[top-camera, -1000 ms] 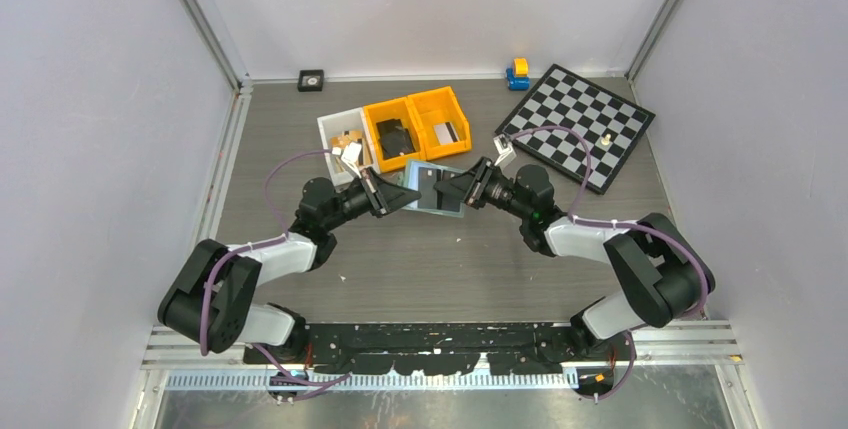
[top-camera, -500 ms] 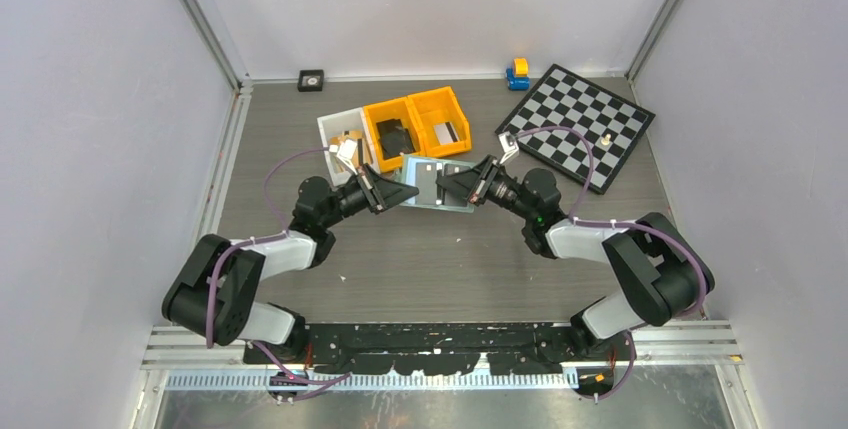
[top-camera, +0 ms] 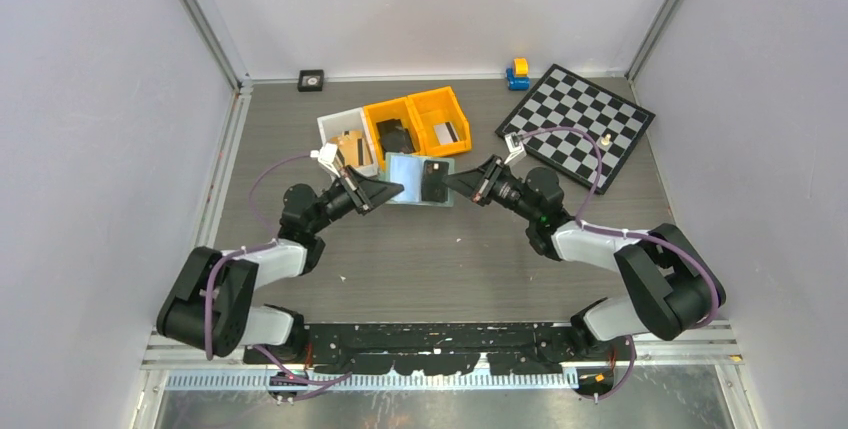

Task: Take the credit cards out of the card holder
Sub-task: Remove the credit card from the card holder, then place the credit card in the storage box.

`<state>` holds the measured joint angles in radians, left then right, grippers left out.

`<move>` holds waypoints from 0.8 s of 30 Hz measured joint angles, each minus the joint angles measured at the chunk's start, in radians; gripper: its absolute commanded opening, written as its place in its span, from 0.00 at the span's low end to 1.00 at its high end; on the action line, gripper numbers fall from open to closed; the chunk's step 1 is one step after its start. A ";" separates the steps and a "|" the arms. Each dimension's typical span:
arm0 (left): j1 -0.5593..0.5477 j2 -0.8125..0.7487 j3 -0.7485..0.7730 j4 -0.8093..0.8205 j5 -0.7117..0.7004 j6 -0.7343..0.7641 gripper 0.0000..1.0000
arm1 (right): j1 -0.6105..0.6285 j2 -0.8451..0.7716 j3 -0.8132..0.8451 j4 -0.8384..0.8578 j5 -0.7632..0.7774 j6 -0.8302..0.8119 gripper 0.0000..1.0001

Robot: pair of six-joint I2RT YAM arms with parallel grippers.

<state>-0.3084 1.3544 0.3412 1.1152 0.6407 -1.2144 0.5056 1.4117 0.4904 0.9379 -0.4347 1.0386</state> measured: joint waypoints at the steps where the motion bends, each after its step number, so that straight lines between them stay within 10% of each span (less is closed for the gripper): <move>1: 0.003 -0.019 -0.001 -0.024 -0.007 0.011 0.00 | -0.002 0.000 0.000 -0.002 0.000 0.000 0.00; 15: 0.034 -0.628 0.027 -0.848 -0.467 0.345 0.00 | -0.015 0.024 0.231 -0.370 0.031 -0.133 0.00; 24: 0.034 -0.732 0.026 -0.986 -0.630 0.394 0.00 | -0.012 0.235 0.520 -0.547 0.050 -0.242 0.01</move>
<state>-0.2745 0.6220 0.3672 0.1295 0.0105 -0.8207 0.4938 1.6466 1.0103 0.3908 -0.3851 0.7967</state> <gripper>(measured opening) 0.064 0.022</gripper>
